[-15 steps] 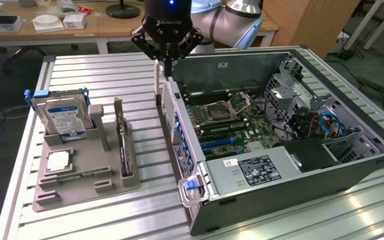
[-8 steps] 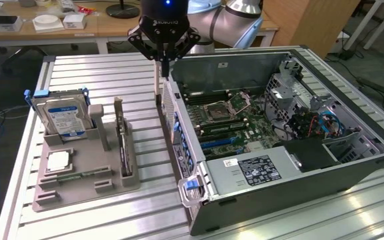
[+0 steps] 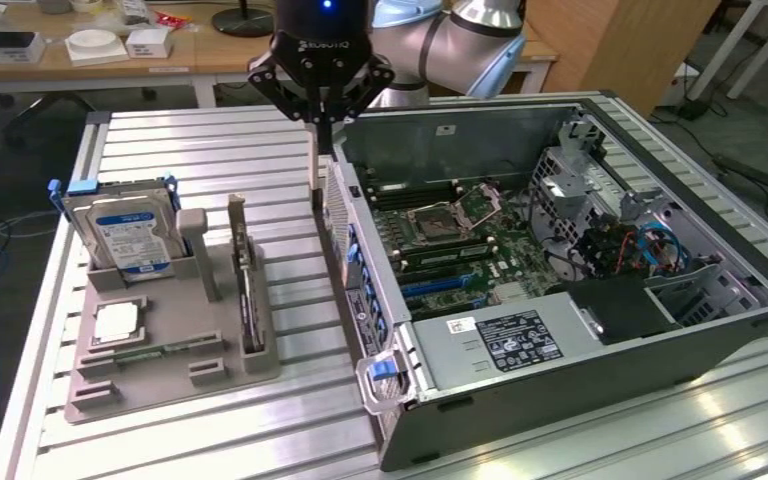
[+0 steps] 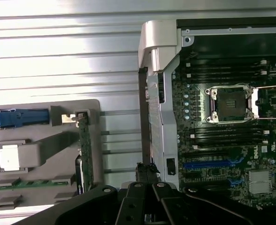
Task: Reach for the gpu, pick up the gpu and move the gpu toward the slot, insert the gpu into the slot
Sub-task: 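Reach for the gpu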
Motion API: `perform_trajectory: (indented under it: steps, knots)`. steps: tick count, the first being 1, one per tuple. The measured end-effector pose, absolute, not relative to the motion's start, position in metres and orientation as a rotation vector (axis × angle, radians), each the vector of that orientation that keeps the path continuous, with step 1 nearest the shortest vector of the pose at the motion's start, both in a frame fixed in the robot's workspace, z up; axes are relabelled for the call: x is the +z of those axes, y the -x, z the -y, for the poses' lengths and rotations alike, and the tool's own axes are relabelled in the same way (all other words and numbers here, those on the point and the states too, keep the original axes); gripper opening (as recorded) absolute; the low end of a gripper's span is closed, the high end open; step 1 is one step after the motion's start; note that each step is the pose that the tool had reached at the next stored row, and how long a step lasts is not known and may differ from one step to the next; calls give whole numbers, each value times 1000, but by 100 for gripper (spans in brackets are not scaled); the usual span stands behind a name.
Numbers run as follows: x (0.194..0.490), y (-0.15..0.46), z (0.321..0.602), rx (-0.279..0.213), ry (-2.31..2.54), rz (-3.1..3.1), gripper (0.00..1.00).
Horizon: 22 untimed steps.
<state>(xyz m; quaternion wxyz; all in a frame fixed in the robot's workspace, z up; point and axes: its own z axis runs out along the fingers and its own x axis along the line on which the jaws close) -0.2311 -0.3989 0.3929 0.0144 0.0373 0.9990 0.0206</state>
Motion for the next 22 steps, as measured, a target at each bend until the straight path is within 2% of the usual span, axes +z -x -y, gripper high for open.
perform_trajectory:
  steps: [22]
  knots:
    - [393, 247, 399, 64, -116, -3110, 10]
